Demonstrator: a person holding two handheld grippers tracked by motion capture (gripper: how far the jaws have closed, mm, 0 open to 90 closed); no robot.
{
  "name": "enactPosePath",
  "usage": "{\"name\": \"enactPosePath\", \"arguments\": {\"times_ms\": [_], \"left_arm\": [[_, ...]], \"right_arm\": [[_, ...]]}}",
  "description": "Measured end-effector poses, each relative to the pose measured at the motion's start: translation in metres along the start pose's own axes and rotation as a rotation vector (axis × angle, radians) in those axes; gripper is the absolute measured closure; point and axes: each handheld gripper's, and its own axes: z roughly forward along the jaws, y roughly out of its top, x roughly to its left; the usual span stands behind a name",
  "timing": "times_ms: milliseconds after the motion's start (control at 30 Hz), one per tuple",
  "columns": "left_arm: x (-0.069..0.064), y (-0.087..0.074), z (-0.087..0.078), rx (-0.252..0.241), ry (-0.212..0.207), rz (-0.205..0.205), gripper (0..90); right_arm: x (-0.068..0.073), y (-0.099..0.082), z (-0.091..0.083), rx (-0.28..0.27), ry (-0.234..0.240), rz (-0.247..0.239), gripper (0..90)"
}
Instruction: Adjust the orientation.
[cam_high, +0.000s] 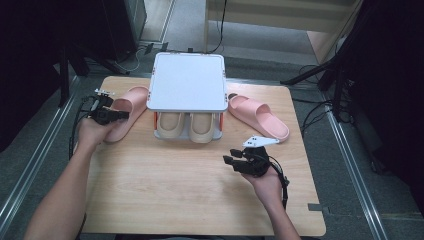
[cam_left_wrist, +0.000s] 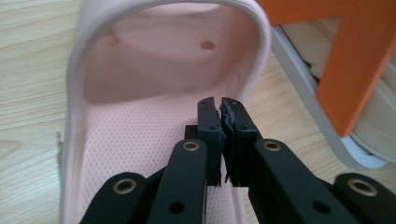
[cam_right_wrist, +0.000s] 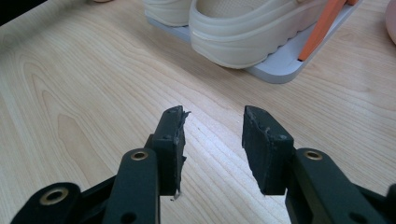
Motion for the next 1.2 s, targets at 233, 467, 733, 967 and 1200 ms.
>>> {"name": "enactPosePath", "arguments": {"times_ms": [233, 467, 733, 967, 1200], "left_arm": [[-0.012, 0.002, 0.003, 0.008, -0.029, 0.006, 84.6], [-0.020, 0.004, 0.009, -0.002, -0.040, -0.011, 84.7], [-0.025, 0.008, 0.013, -0.011, -0.052, -0.031, 84.1], [-0.017, 0.008, -0.005, -0.043, -0.027, -0.035, 73.0], [-0.011, 0.007, -0.024, -0.032, -0.004, -0.024, 59.9]], "right_arm": [[0.000, 0.001, 0.002, 0.002, 0.003, -0.005, 59.7], [-0.001, 0.001, 0.002, 0.000, 0.004, 0.002, 60.0], [0.000, 0.001, 0.003, 0.005, -0.001, -0.003, 60.1], [-0.001, 0.002, 0.003, 0.001, 0.003, 0.005, 60.1], [-0.002, 0.004, 0.002, -0.004, 0.006, 0.006, 59.3]]}}
